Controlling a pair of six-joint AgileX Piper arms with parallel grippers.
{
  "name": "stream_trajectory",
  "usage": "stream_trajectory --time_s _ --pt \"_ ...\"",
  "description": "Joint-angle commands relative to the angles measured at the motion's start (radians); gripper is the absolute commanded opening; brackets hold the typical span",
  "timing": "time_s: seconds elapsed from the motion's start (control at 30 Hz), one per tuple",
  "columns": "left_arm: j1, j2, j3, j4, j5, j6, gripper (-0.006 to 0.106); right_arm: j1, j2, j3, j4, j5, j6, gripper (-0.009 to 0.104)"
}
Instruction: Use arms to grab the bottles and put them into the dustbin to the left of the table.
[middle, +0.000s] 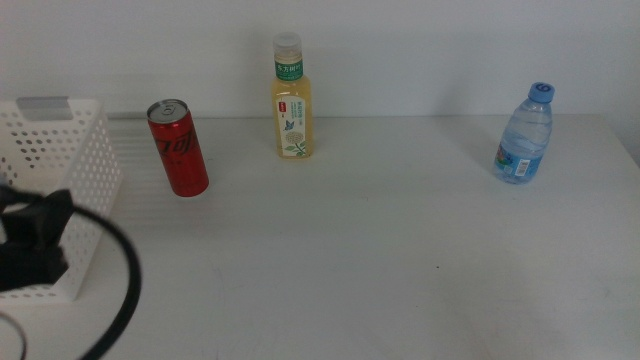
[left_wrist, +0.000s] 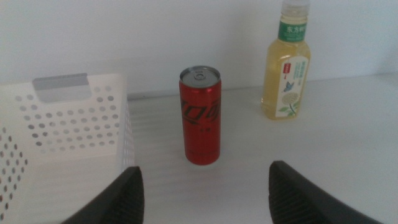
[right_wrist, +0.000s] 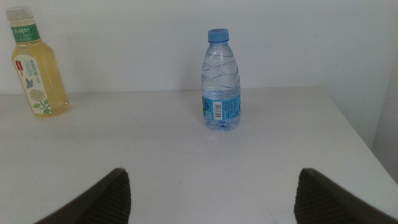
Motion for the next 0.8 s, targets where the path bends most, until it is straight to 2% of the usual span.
stream_trajectory --time_s 0.0,0.3,0.77 --pt "-0.004 0.062 -0.042 -0.022 -0.153 -0.017 0.061 -0.007 -0.029 -0.009 -0.011 -0.079 -0.005 0.071" --pt "-0.007 0.192 -0.042 -0.023 -0.228 -0.037 0.061 -0.007 -0.029 -0.009 -0.011 -0.079 -0.005 0.071" --pt "-0.106 0.387 -0.042 -0.013 -0.398 -0.036 0.061 -0.007 -0.029 -0.009 -0.011 -0.079 -0.005 0.071"
